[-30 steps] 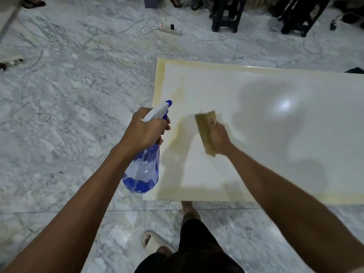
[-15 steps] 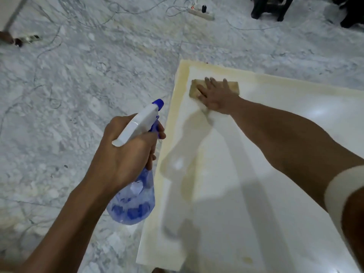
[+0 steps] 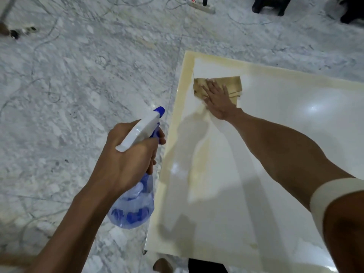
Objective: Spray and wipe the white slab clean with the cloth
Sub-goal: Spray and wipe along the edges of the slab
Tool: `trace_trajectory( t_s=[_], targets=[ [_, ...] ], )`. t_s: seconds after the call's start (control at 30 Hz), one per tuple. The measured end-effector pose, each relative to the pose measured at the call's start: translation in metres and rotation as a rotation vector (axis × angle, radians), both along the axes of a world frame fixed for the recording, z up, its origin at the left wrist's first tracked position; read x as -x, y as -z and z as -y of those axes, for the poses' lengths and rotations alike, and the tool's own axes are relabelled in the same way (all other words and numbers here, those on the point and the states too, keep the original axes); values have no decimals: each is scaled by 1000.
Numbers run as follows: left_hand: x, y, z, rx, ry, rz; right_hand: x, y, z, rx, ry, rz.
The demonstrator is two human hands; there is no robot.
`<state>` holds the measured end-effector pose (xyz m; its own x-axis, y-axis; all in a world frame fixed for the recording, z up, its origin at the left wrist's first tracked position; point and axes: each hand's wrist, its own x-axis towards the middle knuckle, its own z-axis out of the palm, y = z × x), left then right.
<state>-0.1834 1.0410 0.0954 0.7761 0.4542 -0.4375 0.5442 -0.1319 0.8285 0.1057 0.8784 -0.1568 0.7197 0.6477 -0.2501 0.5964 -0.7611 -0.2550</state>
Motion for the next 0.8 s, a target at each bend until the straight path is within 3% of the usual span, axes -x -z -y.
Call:
trace_trajectory(
  t_s=[0.27, 0.8],
  targets=[
    [44, -14, 8, -44, 38, 23, 98, -2, 15, -58, 7, -68],
    [165, -51, 50, 3, 153, 103, 414, -18, 65, -97, 70, -159]
  ],
)
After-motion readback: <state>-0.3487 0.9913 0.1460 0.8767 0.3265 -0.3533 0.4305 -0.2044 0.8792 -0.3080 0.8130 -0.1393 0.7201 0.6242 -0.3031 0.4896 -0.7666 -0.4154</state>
